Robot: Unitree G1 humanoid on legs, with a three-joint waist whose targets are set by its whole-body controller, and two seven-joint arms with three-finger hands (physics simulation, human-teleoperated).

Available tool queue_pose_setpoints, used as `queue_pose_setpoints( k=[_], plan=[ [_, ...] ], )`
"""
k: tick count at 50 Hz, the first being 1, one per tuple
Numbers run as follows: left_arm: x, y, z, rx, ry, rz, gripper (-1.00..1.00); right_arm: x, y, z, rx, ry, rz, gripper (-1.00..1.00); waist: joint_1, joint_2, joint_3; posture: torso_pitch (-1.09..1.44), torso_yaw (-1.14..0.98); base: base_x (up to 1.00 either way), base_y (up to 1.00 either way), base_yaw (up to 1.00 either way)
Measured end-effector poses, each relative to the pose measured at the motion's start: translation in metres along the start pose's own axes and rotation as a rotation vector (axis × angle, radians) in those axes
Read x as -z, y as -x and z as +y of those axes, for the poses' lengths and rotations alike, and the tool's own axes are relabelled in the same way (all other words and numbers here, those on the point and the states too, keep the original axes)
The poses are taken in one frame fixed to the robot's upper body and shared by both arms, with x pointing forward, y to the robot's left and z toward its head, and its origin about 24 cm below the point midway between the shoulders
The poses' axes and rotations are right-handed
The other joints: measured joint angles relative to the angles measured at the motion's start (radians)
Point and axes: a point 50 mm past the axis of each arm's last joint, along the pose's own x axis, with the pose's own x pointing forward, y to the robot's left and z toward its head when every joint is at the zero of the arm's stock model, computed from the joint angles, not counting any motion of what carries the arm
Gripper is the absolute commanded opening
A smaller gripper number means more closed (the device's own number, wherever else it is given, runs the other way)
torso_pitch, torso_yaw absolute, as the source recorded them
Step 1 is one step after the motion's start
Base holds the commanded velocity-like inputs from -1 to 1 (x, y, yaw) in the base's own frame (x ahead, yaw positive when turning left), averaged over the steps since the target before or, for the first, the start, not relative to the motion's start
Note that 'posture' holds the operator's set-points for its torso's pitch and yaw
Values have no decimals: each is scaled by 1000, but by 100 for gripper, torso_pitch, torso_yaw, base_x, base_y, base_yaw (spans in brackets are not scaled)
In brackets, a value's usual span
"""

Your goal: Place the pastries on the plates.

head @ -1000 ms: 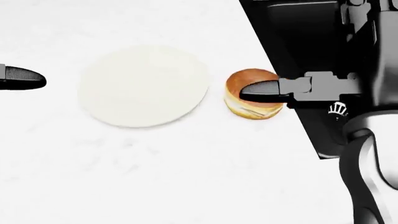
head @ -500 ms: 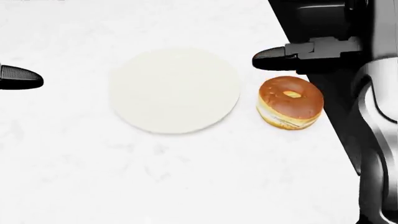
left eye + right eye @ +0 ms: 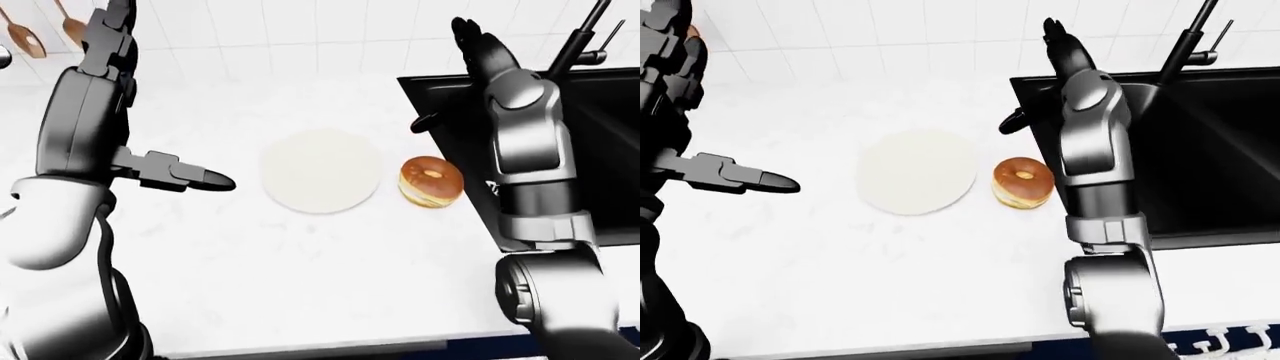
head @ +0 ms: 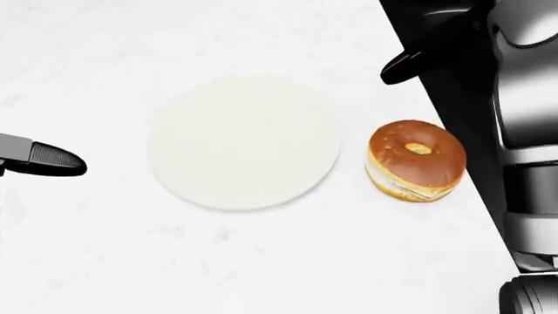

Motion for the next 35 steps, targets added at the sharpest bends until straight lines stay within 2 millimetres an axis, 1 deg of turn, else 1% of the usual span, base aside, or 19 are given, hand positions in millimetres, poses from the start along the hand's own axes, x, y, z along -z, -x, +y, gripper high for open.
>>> queue_pose_setpoints(
  k=[4, 7, 11, 14, 19, 24, 29, 35],
  plan=[
    [-1, 1, 1, -9, -5, -3, 100, 1, -9, 0, -53, 90, 22, 100, -3, 2, 6, 2, -9, 0, 0, 0],
    [0, 0, 1, -8, -7, -4, 100, -4, -16, -2, -108, 164, 28, 100, -8, 6, 9, 2, -9, 0, 0, 0],
    [0, -1, -1, -3, -7, -4, 100, -12, -19, 1, -196, 264, -7, 100, -17, 8, 6, 2, -9, 0, 0, 0],
    [1, -1, -1, -5, -7, -7, 100, -13, -20, 5, -284, 316, -25, 100, -20, 11, 5, 2, -9, 0, 0, 0],
    [2, 0, 0, -12, -11, -2, 100, -5, -12, 13, -421, 405, -39, 100, -23, 10, 6, 2, -9, 0, 0, 0],
    [2, -1, 0, -9, -12, 0, 100, -1, -4, 22, -522, 440, -41, 100, -24, 13, 11, 2, -9, 0, 0, 0],
    [2, -2, 0, -6, -12, -4, 100, -2, 2, 21, -562, 458, -39, 100, -24, 13, 8, 2, -9, 0, 0, 0],
    [4, -2, -1, -7, -12, 3, 100, 4, 14, 24, -606, 481, -36, 100, -24, 9, 4, 2, -9, 0, 0, 0]
  ],
)
